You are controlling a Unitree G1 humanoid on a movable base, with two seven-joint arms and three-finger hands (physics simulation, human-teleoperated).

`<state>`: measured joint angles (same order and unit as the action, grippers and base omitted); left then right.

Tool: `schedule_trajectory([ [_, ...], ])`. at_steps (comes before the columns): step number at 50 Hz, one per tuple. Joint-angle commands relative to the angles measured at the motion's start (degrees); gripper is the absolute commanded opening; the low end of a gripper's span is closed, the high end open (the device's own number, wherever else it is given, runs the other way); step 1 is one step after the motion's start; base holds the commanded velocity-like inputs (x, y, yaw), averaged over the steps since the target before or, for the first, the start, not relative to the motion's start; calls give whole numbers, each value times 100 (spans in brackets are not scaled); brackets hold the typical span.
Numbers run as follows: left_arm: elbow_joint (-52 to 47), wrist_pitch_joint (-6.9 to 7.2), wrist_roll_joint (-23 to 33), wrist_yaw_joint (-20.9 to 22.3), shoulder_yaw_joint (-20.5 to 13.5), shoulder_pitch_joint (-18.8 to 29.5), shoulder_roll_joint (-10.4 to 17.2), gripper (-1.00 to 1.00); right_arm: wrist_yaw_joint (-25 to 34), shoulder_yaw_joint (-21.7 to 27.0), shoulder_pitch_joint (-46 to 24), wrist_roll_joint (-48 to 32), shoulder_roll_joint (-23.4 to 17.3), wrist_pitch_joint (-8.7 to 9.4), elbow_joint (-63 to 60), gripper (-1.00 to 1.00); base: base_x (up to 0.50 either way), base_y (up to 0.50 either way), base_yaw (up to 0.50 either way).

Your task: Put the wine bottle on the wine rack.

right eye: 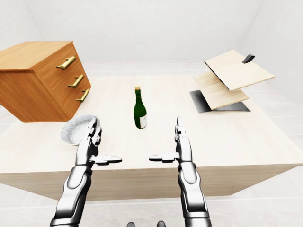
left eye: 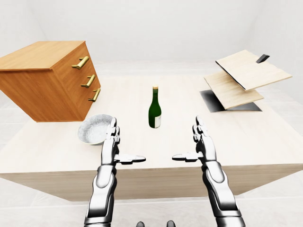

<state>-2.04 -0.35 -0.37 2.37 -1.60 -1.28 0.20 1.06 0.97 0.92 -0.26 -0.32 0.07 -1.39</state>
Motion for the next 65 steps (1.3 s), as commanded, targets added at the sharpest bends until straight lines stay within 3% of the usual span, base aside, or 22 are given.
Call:
schedule_trajectory([
  [1,-542,261,-170,76,-179,-151,-79,100,58,147,-70,-81,-66,245,-141,100,0,0,0],
  [2,-846,412,-243,65,-176,-268,-72,100,48,137,-68,-108,-81,280,-202,100,0,0,0],
  [3,-1014,470,-242,96,-131,-366,-39,100,43,137,-68,-120,-91,273,-223,100,0,0,0],
  [7,-1386,414,-78,162,36,-650,29,100,-82,108,-44,-353,-136,242,-286,100,0,0,0],
  [9,-1626,531,-136,154,20,-750,8,100,-4,120,-27,-258,-117,340,-381,100,0,0,0],
  [14,-2379,535,-174,109,-38,-958,9,100,-14,187,-56,-303,-151,493,-606,100,0,0,0],
  [21,-3311,535,-185,83,14,-1105,-11,100,50,146,54,-299,-125,493,-1285,100,0,0,0],
  [32,-3605,535,-256,128,-35,-1159,-39,100,111,332,-33,-351,-197,493,-2214,100,0,0,0],
  [46,-3954,535,-602,214,-436,-1096,-73,100,127,453,-151,-291,-192,493,-2811,100,0,0,0],
  [54,-4140,535,-778,245,-511,-1051,-104,100,205,310,-63,-323,-158,493,-2780,100,0,-45,0],
  [65,-4603,535,-790,169,-603,-1002,-75,100,289,466,-47,18,-108,493,-2553,100,0,-50,0],
])
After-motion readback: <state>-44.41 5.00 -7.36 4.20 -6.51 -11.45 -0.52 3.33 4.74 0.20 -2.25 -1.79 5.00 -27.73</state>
